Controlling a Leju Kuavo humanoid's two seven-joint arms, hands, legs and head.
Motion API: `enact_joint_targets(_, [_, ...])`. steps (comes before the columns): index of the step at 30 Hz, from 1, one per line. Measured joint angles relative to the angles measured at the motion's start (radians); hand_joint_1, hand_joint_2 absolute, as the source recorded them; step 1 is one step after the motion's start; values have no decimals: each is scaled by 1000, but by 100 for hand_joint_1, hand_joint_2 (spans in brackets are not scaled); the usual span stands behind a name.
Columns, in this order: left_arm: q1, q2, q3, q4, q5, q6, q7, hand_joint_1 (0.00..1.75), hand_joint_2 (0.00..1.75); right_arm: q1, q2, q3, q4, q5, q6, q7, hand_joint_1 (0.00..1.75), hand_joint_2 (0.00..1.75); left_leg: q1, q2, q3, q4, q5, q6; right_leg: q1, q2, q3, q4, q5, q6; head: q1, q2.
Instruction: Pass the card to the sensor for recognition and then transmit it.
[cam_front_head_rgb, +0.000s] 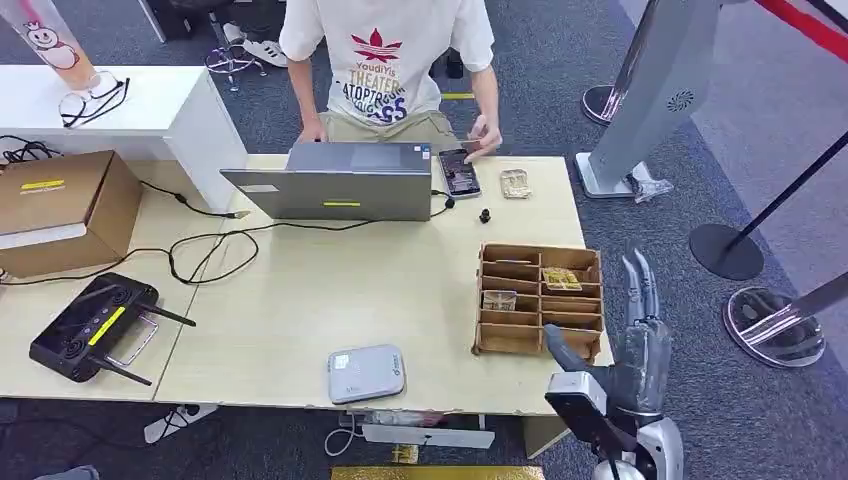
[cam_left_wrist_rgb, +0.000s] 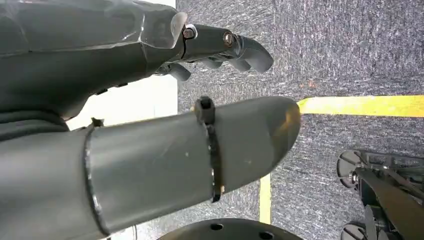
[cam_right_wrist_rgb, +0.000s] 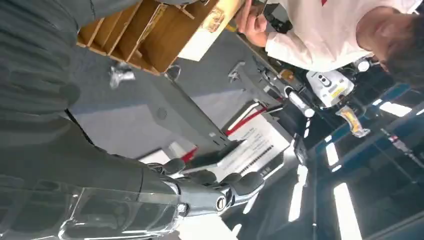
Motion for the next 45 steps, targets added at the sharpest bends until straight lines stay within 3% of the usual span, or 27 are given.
enact_joint_targets(8, [0, 0, 0, 0, 16, 6, 9, 0, 0, -25, 0, 11, 37, 154, -8, 38, 0, 175, 0, 0, 0, 0, 0, 0, 0, 0, 0, 0, 0, 0, 0, 0])
enact_joint_targets(21, [-1, 0, 0, 0, 1, 1, 9, 0, 0, -24, -5, 13, 48, 270, -17, 109, 0, 175, 0, 0, 0, 0, 0, 0, 0, 0, 0, 0, 0, 0, 0, 0])
enact_joint_targets(24, [-1, 0, 0, 0, -2, -2, 9, 0, 0, -20, -5, 11, 47, 289, -17, 122, 5, 175, 0, 0, 0, 0, 0, 0, 0, 0, 0, 0, 0, 0, 0, 0])
enact_joint_targets(26, [-1, 0, 0, 0, -5, -5, 8, 0, 0, -15, -7, 7, 47, 300, -16, 131, 33, 175, 0, 0, 0, 0, 0, 0, 0, 0, 0, 0, 0, 0, 0, 0])
enact_joint_targets(31, [-2, 2, -3, 0, -16, -10, 5, 0, 0, 8, -26, -5, 44, 315, -17, 146, 42, 175, 0, 0, 0, 0, 0, 0, 0, 0, 0, 0, 0, 0, 0, 0])
enact_joint_targets(45, [-4, 7, -7, 0, -23, -16, 5, 0, 0, 31, -40, -20, 42, 339, -17, 181, 31, 175, 0, 0, 0, 0, 0, 0, 0, 0, 0, 0, 0, 0, 0, 0])
